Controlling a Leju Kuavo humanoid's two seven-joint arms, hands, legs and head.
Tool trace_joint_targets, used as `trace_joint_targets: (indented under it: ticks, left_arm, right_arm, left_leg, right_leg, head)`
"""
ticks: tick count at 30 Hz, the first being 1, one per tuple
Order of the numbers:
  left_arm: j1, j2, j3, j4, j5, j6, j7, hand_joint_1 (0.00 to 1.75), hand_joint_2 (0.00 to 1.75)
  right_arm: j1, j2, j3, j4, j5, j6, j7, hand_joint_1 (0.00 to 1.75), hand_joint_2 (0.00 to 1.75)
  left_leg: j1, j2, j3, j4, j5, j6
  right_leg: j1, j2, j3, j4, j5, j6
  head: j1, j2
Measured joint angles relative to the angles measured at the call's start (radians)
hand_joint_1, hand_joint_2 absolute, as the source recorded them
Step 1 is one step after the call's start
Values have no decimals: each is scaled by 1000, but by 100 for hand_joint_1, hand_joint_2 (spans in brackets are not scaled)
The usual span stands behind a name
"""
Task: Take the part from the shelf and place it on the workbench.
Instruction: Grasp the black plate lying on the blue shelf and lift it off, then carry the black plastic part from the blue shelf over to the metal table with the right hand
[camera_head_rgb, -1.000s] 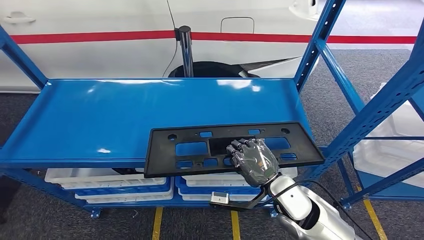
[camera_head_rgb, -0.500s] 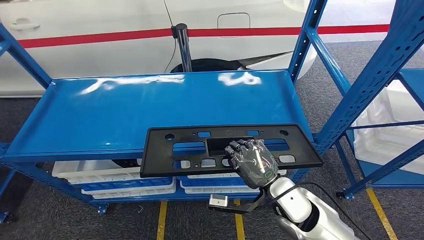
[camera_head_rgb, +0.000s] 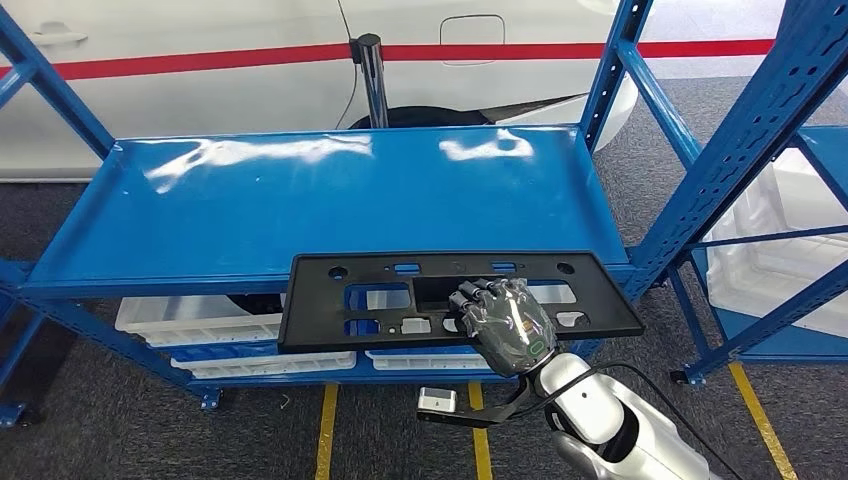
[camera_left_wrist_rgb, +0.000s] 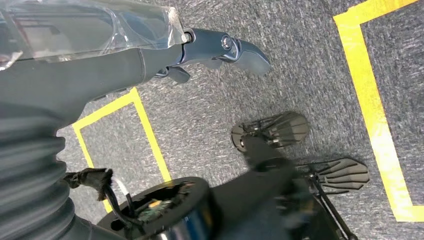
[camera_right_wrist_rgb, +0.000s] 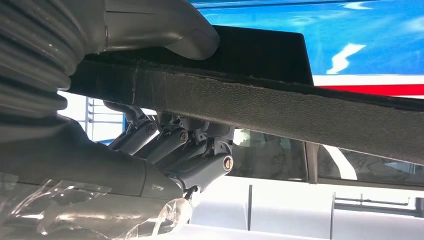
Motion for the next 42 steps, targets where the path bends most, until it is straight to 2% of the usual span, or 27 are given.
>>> trace_joint_targets:
  ticks: [2, 4, 5, 6, 8, 9, 10, 12, 13, 15, 17, 18, 20, 22, 24, 25, 27, 28, 30, 32, 33, 34, 36, 38, 40, 41, 42]
  left_arm:
    - [1, 0, 0, 0, 0, 0, 0, 0, 175]
    - [1, 0, 0, 0, 2, 1, 0, 0, 175]
    - [1, 0, 0, 0, 3, 1, 0, 0, 175]
    - [2, 0, 0, 0, 6, 2, 0, 0, 175]
    - [7, 2, 0, 0, 11, 3, 1, 0, 175]
    - [10, 3, 0, 0, 14, 4, 1, 0, 175]
    - [12, 5, 0, 0, 14, 4, 2, 0, 175]
    - [14, 6, 0, 0, 13, 4, 2, 0, 175]
    - [18, 7, 0, 0, 12, 4, 2, 0, 175]
    - [22, 8, 0, 0, 8, 4, 2, 0, 175]
    - [21, 8, 0, 0, 5, 3, 2, 0, 175]
    - [20, 8, 0, 0, 4, 3, 2, 0, 175]
    - [19, 8, 0, 0, 3, 3, 2, 0, 175]
    - [17, 9, 0, 0, 1, 3, 2, 0, 175]
    - [11, 10, 0, 0, -1, 4, 1, 0, 175]
    - [8, 11, 0, 0, -1, 4, 1, 0, 175]
    - [6, 10, 0, 0, -2, 4, 2, 0, 175]
    - [7, 9, 0, 0, -3, 4, 2, 0, 175]
    - [9, 8, 0, 0, -5, 5, 3, 0, 175]
    - [8, 8, 0, 0, -9, 5, 3, 0, 175]
    - [7, 8, 0, 0, -11, 5, 3, 0, 175]
    - [6, 8, 0, 0, -13, 5, 3, 0, 175]
    - [5, 7, 0, 0, -16, 5, 3, 0, 175]
    - [5, 7, 0, 0, -17, 5, 3, 0, 175]
    - [3, 7, 0, 0, -17, 5, 3, 0, 175]
    - [1, 7, 0, 0, -17, 6, 3, 0, 175]
    - [0, 7, 0, 0, -18, 6, 4, 0, 175]
  right_arm:
    - [0, 0, 0, 0, -1, 0, 0, 169, 175]
    - [1, 0, -1, 0, -7, 0, 4, 169, 175]
    - [1, -1, -2, 0, -11, -1, 6, 169, 175]
    - [8, -5, -6, 0, -23, -1, 10, 169, 175]
    - [22, -14, -20, 0, -47, 0, 17, 169, 175]
    - [28, -19, -27, 0, -57, 1, 20, 169, 175]
    - [29, -20, -33, 0, -60, 2, 21, 169, 175]
    - [32, -21, -37, 1, -59, 4, 22, 169, 175]
    - [34, -22, -39, 1, -58, 6, 23, 169, 175]
    - [37, -23, -39, 2, -55, 7, 24, 169, 175]
    - [40, -24, -40, 2, -52, 8, 25, 169, 175]
    - [42, -24, -40, 2, -52, 9, 25, 169, 175]
    - [46, -25, -40, 2, -51, 10, 25, 169, 175]
    - [48, -26, -41, 1, -45, 10, 25, 169, 175]
    - [47, -27, -45, 0, -32, 9, 25, 169, 175]
    - [46, -28, -47, 0, -22, 8, 25, 169, 175]
    - [43, -29, -49, 0, 0, 7, 23, 169, 175]
    - [42, -31, -49, -1, 15, 7, 21, 169, 175]
    - [40, -35, -49, -4, 50, 4, 14, 169, 175]
    - [35, -39, -46, -7, 89, 3, 6, 169, 175]
    - [34, -40, -44, -8, 108, 2, 3, 169, 175]
    - [32, -41, -42, -8, 121, 2, 0, 169, 175]
    - [29, -42, -38, -10, 133, 2, -3, 169, 175]
    - [24, -43, -36, -15, 135, 2, -4, 169, 175]
    - [13, -42, -36, -21, 132, 1, -4, 169, 175]
    - [8, -42, -36, -22, 129, 0, -4, 169, 175]
    - [4, -42, -35, -23, 124, 0, -4, 169, 175]
  left_leg:
    - [0, 0, -2, 1, 3, 0]
    - [2, 1, -14, -2, 17, 11]
    - [3, 2, -24, -4, 29, 19]
    - [6, 4, -53, -4, 53, 26]
    - [10, 6, -119, 9, 107, 17]
    - [11, 6, -150, 15, 133, 7]
    - [11, 6, -164, 18, 149, -4]
    - [14, 6, -180, 23, 156, -15]
    - [16, 5, -192, 43, 133, -20]
    - [20, 5, -232, 154, 34, -27]
    - [20, 5, -272, 311, -59, -31]
    - [20, 5, -277, 362, -73, -31]
    - [17, 5, -238, 358, -35, -23]
    - [9, 5, -135, 225, 12, -5]
    - [-3, 5, -29, 63, 9, 13]
    - [-6, 5, -2, 16, 2, 18]
    - [-8, 5, -5, -4, 8, 23]
    - [-7, 5, -15, -2, 20, 26]
    - [0, 8, -42, -3, 46, 33]
    - [2, 9, -74, 2, 71, 38]
    - [2, 9, -91, 5, 83, 38]
    - [2, 10, -109, 8, 95, 38]
    - [2, 11, -143, 14, 118, 34]
    - [1, 10, -166, 17, 139, 27]
    - [-2, 10, -179, 17, 161, 17]
    - [-2, 10, -185, 16, 173, 12]
    - [-2, 10, -191, 14, 185, 6]
  right_leg:
    - [0, 0, 0, 0, 1, 0]
    - [-2, 2, -7, -1, 8, 9]
    - [-4, 3, -19, 19, -17, 17]
    - [-8, 5, -42, 115, -65, 29]
    - [-18, 8, 56, 126, -151, 43]
    - [-21, 10, 113, 105, -168, 45]
    - [-20, 11, 178, 10, -160, 40]
    - [-20, 9, 163, 1, -153, 22]
    - [-21, 8, 152, 3, -144, 11]
    - [-20, 5, 128, 5, -123, -7]
    - [-14, 5, 97, 10, -103, -14]
    - [-11, 5, 81, 13, -92, -15]
    - [-6, 6, 52, 15, -70, -15]
    - [-3, 7, 29, 15, -48, -12]
    - [-3, 7, 17, 14, -29, -4]
    - [-4, 6, 13, 12, -18, 1]
    - [-4, 5, 7, 7, 3, 11]
    - [-5, 7, -1, 13, -3, 16]
    - [-5, 9, -34, 83, -81, 26]
    - [-9, 9, -81, 236, -197, 33]
    - [-9, 9, -96, 310, -228, 36]
    - [-10, 9, -98, 358, -231, 37]
    - [-10, 9, -48, 346, -182, 36]
    - [-8, 10, 70, 210, -150, 30]
    - [-4, 11, 178, 56, -170, 21]
    - [-1, 11, 203, 14, -179, 16]
    - [0, 11, 201, -2, -179, 9]
  head:
    - [0, 0]
    - [-1, 0]
    - [-1, 0]
    - [0, 0]
    - [0, 0]
    - [0, 0]
    - [0, 0]
    - [0, 0]
    - [0, 0]
    - [-1, 0]
    - [0, 0]
    - [0, 0]
    - [0, 0]
    - [0, 0]
    - [0, 0]
    - [0, 0]
    - [0, 0]
    - [0, 0]
    - [0, 0]
    - [1, 0]
    - [1, 0]
    - [1, 0]
    - [1, 0]
    - [1, 0]
    - [1, 0]
    - [1, 0]
    - [1, 0]
